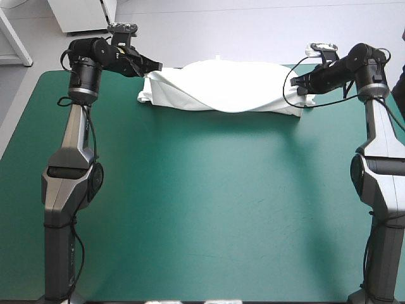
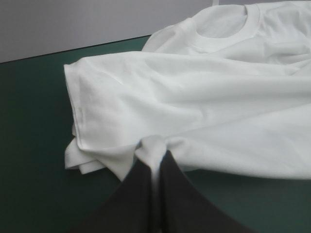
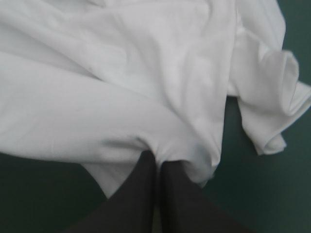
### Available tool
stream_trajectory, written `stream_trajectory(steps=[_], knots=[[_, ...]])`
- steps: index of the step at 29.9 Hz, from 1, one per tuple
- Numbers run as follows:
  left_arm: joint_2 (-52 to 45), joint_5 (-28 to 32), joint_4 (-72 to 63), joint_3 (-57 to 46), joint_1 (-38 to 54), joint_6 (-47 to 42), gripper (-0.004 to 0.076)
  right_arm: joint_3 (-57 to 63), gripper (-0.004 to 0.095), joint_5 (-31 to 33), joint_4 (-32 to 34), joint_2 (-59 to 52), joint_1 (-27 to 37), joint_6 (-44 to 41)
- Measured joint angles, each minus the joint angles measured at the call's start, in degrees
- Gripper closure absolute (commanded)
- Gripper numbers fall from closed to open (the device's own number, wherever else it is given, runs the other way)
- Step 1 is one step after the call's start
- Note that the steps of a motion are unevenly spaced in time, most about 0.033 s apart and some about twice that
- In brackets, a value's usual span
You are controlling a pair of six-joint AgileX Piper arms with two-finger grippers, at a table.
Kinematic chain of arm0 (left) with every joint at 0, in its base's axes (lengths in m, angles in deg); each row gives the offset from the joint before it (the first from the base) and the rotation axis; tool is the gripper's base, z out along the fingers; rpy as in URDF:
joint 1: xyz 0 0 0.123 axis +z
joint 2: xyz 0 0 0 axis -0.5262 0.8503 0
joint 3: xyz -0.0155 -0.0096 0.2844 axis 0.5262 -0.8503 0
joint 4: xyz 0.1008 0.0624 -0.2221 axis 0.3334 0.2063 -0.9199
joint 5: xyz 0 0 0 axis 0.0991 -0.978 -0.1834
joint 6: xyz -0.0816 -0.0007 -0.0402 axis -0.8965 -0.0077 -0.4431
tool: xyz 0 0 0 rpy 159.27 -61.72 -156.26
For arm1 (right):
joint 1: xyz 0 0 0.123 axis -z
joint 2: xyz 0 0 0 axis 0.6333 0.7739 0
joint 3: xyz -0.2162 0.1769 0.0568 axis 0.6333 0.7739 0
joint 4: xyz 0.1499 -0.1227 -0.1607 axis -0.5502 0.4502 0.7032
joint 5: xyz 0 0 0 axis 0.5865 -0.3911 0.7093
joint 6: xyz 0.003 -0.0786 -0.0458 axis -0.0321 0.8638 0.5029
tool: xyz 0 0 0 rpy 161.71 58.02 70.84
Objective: Fold the cloth
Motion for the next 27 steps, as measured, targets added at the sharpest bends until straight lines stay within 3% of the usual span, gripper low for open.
stream_trajectory(steps=[7, 16, 21, 27], knots=[[-5.03, 0.00, -0.77, -12.27, -0.05, -0.87, 0.0733, 12.95, 0.0921, -0.05, 0.01, -7.19, 0.00, -0.24], [-25.65, 0.33, -0.33, -50.38, -0.05, 2.95, 0.0733, 29.83, 0.0920, -0.28, 0.94, -19.22, -0.49, 1.26], [-36.62, 3.78, -0.79, -67.34, -0.05, 4.56, 0.0733, 34.11, 0.0920, -0.39, 5.71, -25.65, -3.75, 1.71], [-46.66, 7.53, -0.80, -79.51, -0.05, 6.78, 0.0733, 41.01, 0.0920, -0.44, 14.71, -31.50, -7.92, -1.07]])
